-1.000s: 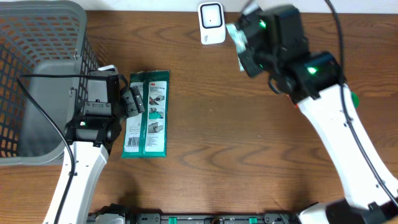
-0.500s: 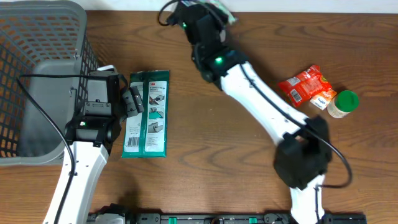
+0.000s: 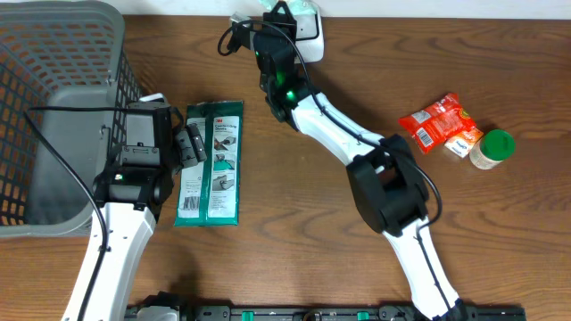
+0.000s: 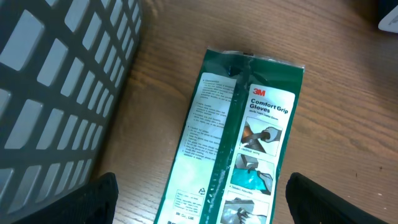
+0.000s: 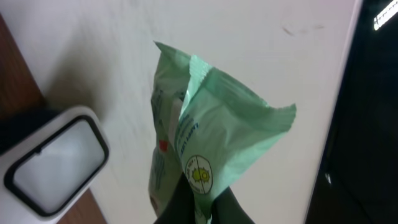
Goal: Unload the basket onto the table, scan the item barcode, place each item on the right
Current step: 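Hold the mint sachet in front of the scanner window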
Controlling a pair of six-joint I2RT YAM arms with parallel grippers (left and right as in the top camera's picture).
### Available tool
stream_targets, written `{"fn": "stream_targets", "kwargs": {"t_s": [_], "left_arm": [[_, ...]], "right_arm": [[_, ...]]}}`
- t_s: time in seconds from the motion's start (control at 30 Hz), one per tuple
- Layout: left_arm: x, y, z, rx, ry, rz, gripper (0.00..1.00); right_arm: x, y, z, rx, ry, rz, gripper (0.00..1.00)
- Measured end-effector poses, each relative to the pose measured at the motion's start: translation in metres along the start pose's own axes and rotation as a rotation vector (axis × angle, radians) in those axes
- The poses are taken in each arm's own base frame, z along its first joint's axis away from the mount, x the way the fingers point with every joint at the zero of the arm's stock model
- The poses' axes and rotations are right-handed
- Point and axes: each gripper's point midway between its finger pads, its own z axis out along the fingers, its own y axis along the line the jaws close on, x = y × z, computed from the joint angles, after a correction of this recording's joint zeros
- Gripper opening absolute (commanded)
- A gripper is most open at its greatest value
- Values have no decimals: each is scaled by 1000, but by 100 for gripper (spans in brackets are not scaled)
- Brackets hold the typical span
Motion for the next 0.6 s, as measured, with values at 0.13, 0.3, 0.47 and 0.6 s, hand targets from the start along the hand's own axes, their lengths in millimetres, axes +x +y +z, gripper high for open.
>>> {"fn": "stream_targets", "kwargs": {"t_s": [0.13,0.3,0.47,0.6], "left_arm": [[0,0,0,0,0,0,87],[0,0,0,0,0,0,87],[0,0,0,0,0,0,87],[0,0,0,0,0,0,87]], "right_arm": [[0,4,23,-4,8,-15,1],[4,5,39,0,15,1,1],[3,28,39,-101,-2,43,1],[3,43,37,-159,-4,106,1]]}}
